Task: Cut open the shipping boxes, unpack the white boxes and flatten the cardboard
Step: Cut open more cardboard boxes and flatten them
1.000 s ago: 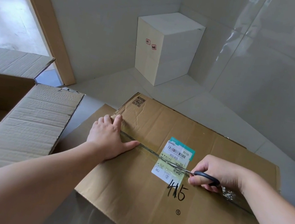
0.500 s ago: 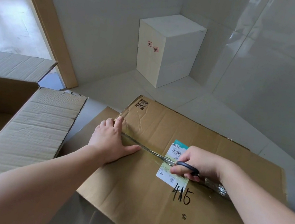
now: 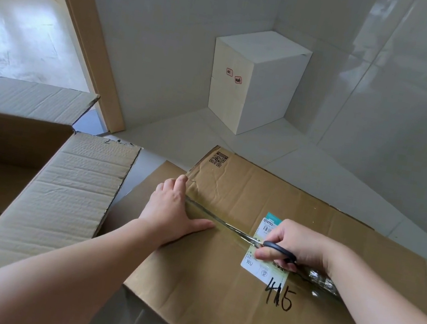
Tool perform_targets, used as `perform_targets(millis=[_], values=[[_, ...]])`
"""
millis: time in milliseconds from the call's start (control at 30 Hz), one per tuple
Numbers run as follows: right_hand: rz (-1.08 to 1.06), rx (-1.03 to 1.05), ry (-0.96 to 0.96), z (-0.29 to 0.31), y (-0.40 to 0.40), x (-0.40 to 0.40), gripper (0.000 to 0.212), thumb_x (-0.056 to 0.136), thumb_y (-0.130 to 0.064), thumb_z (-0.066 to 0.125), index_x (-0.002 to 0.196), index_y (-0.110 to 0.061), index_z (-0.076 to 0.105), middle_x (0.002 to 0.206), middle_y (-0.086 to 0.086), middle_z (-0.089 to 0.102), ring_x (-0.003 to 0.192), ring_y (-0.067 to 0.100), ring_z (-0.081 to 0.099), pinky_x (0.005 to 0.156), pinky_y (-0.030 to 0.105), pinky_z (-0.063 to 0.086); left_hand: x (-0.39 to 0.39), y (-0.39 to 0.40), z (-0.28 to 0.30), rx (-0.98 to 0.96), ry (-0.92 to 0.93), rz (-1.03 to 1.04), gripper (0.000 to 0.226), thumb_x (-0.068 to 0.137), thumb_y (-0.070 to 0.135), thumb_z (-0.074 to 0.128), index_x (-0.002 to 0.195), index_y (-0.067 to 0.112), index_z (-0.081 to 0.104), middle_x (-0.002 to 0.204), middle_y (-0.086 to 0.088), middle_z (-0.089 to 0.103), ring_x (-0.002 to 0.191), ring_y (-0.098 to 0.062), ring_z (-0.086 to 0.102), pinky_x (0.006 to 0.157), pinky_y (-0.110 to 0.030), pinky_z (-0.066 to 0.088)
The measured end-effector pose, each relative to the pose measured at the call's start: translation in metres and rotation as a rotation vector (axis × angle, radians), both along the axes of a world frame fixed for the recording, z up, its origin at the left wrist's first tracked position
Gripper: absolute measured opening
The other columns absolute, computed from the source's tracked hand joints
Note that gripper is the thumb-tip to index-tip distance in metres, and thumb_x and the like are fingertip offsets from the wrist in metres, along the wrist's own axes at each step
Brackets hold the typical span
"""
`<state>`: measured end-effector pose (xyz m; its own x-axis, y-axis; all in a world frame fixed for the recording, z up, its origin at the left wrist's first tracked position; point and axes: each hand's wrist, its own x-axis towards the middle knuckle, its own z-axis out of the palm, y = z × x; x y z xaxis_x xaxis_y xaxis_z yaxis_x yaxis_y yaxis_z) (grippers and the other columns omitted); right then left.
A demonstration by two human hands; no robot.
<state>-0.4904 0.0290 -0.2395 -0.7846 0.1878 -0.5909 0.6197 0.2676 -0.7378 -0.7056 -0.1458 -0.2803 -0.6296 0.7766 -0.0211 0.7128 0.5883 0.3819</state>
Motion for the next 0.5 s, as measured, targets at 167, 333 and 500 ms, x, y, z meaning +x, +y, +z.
perform_targets(millis=[167,333,500], values=[[0.01,-0.037,0.007,0.002,-0.002,0.006,0.034,0.07,-0.052,0.078,0.057,-0.022,0.068,0.051,-0.001,0.056,0.042,0.009,0.047,0.045,0.018,0.037,-0.002,-0.006,0.001,0.034,-0.079,0.023,0.126,0.05,0.081,0.067,0.147,0.017,0.018,0.135,-0.003,0.037,0.128,-0.02,0.036,0.107,-0.034,0.033],[0.02,-0.035,0.008,0.004,0.003,0.012,0.035,0.075,-0.047,0.077,0.058,-0.018,0.065,0.053,0.002,0.055,0.043,0.011,0.046,0.046,0.018,0.036,-0.001,-0.008,0.002,0.016,-0.083,0.054,0.127,0.049,0.083,0.066,0.145,0.015,0.017,0.132,0.0,0.037,0.126,-0.019,0.036,0.105,-0.034,0.036],[0.009,-0.021,-0.013,-0.001,0.002,0.003,0.039,0.071,-0.048,0.079,0.059,-0.014,0.063,0.052,0.004,0.054,0.042,0.012,0.045,0.043,0.018,0.036,0.001,-0.008,-0.001,0.032,-0.09,0.064,0.125,0.053,0.079,0.068,0.146,0.015,0.015,0.136,0.0,0.035,0.129,-0.018,0.033,0.106,-0.033,0.034]])
